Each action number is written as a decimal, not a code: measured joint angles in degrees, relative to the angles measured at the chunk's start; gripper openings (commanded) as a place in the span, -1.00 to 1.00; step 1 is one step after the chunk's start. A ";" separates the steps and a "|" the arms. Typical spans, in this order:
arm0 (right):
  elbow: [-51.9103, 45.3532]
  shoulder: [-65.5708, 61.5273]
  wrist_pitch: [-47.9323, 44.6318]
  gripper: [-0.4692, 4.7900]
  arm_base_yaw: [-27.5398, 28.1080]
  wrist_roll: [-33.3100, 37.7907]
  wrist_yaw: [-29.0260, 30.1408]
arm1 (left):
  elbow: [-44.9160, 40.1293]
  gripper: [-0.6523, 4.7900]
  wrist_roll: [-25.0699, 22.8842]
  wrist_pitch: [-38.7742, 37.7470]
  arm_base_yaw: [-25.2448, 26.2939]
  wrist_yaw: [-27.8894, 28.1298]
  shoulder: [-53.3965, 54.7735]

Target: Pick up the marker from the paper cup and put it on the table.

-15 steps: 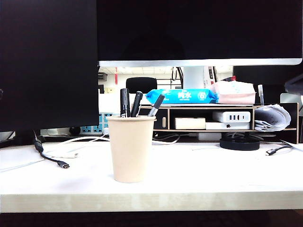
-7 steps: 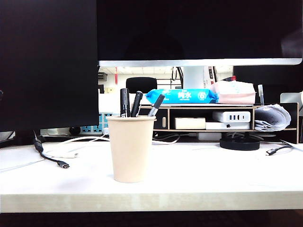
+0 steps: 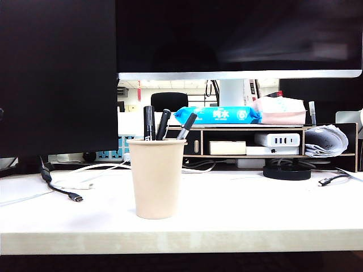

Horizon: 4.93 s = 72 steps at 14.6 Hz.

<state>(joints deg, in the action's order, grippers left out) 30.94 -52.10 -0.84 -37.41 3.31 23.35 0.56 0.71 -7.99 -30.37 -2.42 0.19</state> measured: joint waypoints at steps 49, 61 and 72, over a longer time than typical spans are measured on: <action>23.23 -36.92 -5.11 -0.18 -8.90 -2.25 -21.24 | 0.00 -0.78 0.00 0.00 0.00 -0.02 0.00; 23.23 -37.62 -5.75 -0.62 -8.92 -1.77 -21.86 | 0.00 -0.78 0.00 0.00 0.00 -0.02 0.02; 26.10 -37.51 -4.57 -0.62 -8.92 -1.79 -21.88 | 0.00 -0.78 0.00 0.00 0.00 -0.02 0.00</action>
<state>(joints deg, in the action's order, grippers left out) 57.04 -89.60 -5.41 -46.33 1.52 1.48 0.56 0.71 -7.99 -30.37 -2.44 0.19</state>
